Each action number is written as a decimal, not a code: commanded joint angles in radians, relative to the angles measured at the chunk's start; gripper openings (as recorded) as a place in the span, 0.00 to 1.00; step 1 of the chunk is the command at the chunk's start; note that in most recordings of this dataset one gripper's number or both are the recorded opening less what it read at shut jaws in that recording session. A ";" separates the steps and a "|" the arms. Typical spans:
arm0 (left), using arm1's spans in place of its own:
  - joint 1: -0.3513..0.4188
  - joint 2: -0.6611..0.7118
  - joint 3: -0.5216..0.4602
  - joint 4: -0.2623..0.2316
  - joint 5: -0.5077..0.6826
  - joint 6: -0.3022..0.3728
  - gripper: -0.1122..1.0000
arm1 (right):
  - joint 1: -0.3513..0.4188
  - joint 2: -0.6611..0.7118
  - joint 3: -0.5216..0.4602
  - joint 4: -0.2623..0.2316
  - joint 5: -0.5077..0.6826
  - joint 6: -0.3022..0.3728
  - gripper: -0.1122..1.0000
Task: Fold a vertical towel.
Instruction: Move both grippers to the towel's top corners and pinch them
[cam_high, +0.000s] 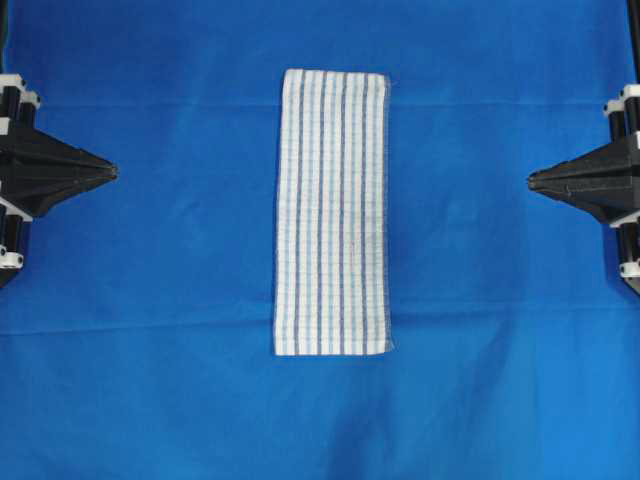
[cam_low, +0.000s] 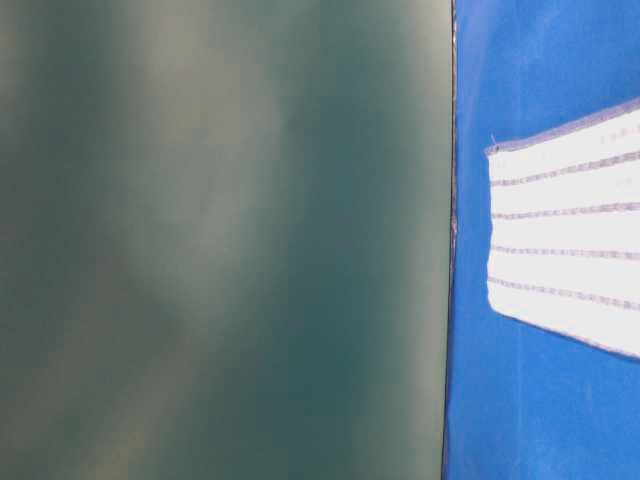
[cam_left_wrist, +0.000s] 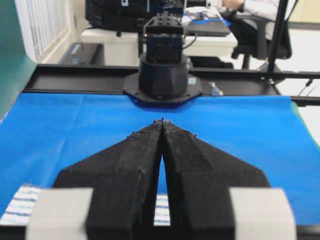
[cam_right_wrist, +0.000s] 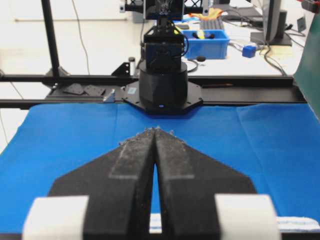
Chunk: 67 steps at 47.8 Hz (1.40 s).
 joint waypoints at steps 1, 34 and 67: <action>0.015 0.031 -0.034 -0.026 -0.008 -0.014 0.10 | -0.011 0.017 -0.035 0.006 -0.006 0.002 0.10; 0.325 0.568 -0.167 -0.026 -0.077 -0.025 0.16 | -0.417 0.482 -0.170 0.015 0.094 0.034 0.11; 0.486 1.218 -0.472 -0.026 -0.190 -0.012 0.88 | -0.554 1.104 -0.462 -0.038 0.074 0.018 0.64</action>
